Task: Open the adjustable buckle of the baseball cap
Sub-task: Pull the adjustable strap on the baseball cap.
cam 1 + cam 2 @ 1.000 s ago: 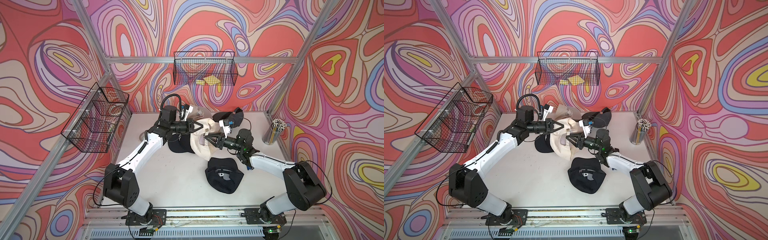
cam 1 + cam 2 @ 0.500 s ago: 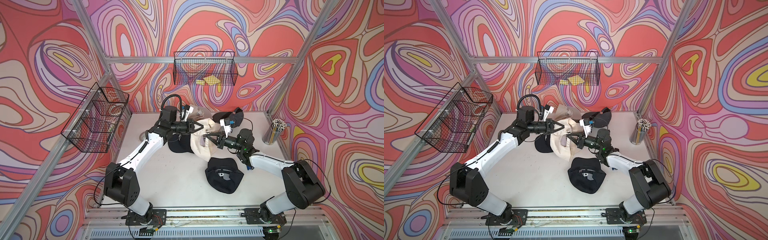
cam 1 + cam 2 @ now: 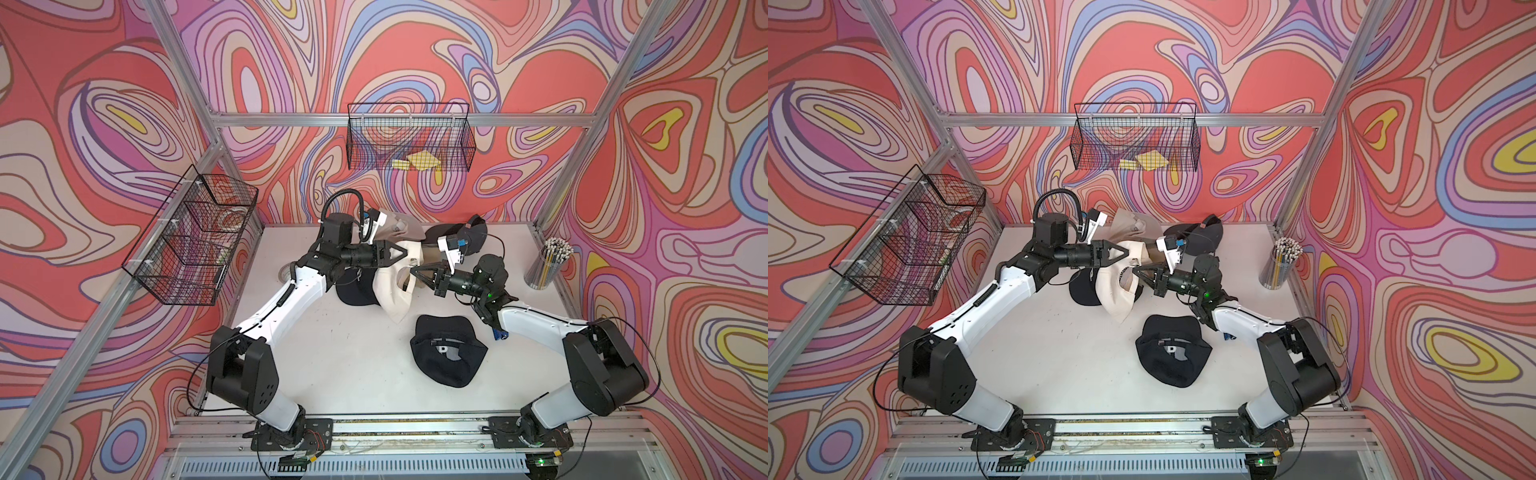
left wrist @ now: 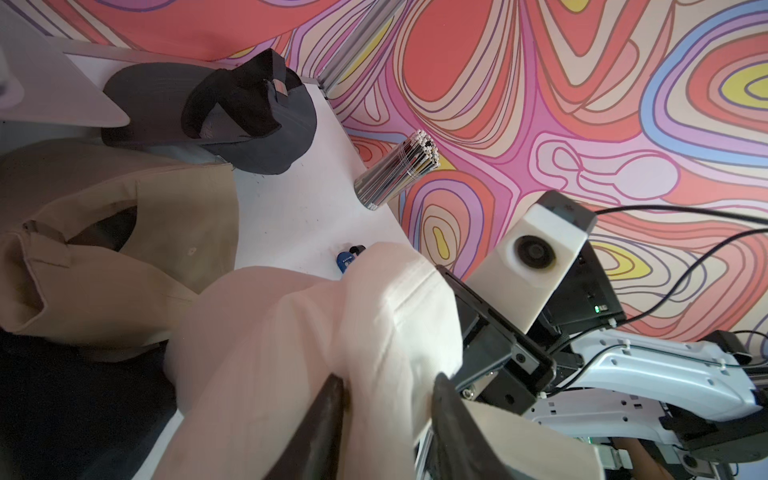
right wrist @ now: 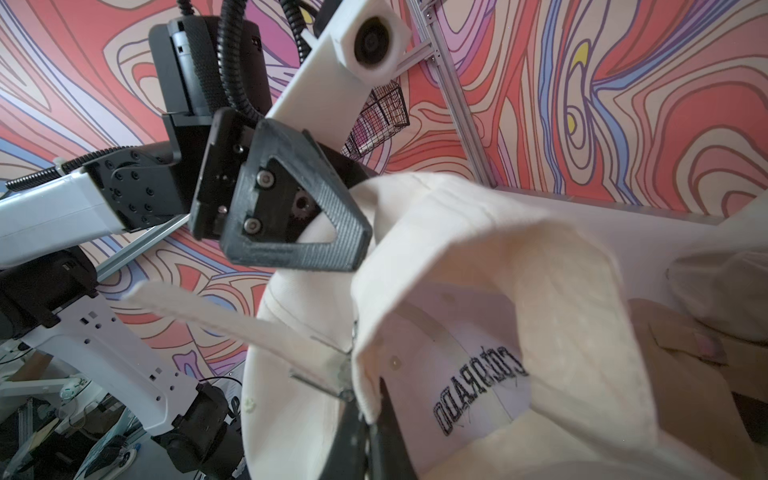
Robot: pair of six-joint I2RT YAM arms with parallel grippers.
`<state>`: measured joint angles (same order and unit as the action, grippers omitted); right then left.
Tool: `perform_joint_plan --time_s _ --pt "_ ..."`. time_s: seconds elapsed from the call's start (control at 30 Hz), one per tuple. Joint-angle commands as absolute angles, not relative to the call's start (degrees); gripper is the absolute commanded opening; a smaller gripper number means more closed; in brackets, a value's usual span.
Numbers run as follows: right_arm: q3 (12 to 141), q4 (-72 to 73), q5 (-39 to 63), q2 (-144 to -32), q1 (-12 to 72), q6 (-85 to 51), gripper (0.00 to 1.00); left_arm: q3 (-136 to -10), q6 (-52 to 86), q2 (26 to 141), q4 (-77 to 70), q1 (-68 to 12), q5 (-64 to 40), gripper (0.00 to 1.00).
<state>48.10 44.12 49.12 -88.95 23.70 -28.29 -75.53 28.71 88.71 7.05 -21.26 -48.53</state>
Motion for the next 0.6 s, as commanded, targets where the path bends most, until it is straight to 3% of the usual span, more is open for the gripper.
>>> perform_joint_plan --time_s 0.0,0.23,0.4,0.57 --pt "51.2 40.8 51.8 -90.6 23.6 -23.5 0.0 -74.2 22.0 85.8 4.1 -20.3 -48.0 0.5" --pt "54.6 31.8 56.5 -91.2 23.4 -17.2 0.0 -74.5 19.7 86.4 3.8 -15.8 -50.8 0.56" --pt "55.1 31.2 57.3 -91.0 23.1 -17.1 0.0 -73.8 8.3 85.5 6.3 -15.3 -52.0 0.57" --pt "56.4 29.9 59.0 -91.6 23.1 -17.8 0.0 -66.6 2.5 82.2 -3.8 -15.3 -57.3 0.59"
